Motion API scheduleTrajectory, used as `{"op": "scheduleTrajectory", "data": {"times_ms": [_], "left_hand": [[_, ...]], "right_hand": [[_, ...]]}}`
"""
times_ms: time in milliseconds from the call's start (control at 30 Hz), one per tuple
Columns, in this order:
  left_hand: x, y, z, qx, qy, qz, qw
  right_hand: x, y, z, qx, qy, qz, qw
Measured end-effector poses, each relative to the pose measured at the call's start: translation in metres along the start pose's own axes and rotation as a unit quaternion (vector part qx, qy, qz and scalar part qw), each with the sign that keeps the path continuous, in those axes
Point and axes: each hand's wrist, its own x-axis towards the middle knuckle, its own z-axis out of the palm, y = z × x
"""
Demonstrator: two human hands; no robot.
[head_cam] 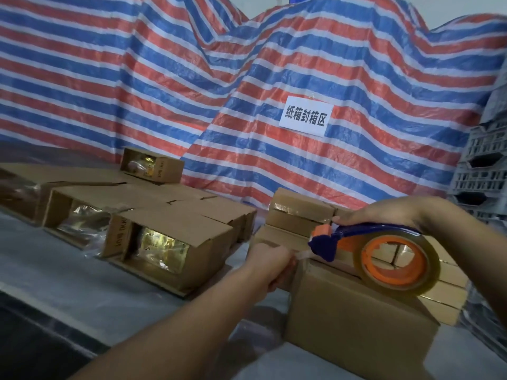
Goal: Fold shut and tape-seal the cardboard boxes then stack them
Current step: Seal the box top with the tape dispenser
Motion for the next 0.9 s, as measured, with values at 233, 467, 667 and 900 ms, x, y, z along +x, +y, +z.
{"op": "scheduleTrajectory", "data": {"times_ms": [233,467,667,900], "left_hand": [[0.015,-0.012,0.003,0.054,0.015,-0.007,0.998],[0.02,-0.017,0.01,0.072,-0.016,-0.049,0.996],[0.012,-0.024,0.012,0.076,-0.017,-0.055,0.995],[0.015,-0.003,0.004,0.07,0.043,0.052,0.995]], "right_hand": [[0.006,0.001,-0.002,0.001,-0.013,0.001,1.0],[0.009,0.005,-0.002,0.012,0.024,-0.033,0.999],[0.007,0.002,-0.002,-0.001,0.001,-0.005,1.0],[0.008,0.002,-0.002,-0.016,-0.004,-0.019,1.0]]}}
